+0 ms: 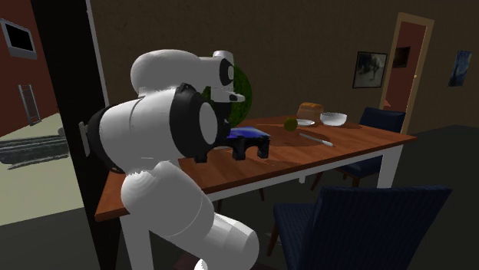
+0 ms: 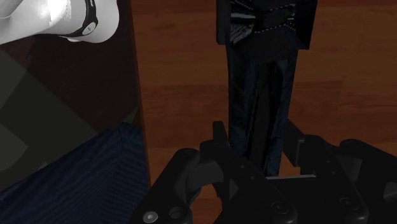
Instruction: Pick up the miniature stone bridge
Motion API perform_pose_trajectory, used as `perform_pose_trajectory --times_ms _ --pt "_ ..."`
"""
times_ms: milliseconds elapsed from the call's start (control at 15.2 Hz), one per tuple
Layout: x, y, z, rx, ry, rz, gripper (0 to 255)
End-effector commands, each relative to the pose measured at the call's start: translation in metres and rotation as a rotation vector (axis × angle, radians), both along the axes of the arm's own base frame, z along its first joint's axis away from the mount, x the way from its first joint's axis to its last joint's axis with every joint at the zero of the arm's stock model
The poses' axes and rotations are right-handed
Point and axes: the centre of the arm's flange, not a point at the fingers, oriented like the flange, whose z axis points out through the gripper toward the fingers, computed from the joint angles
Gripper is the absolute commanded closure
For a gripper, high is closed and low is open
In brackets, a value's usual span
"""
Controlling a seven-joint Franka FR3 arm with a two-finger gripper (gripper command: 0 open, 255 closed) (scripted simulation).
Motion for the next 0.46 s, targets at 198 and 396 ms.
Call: perform_pose_trajectory --times_ms 198,396 --pt "-0.001 -0.001 0.027 0.0 -0.001 0.0 255" --pt "-0.001 -0.001 0.033 0.0 -0.001 0.0 255"
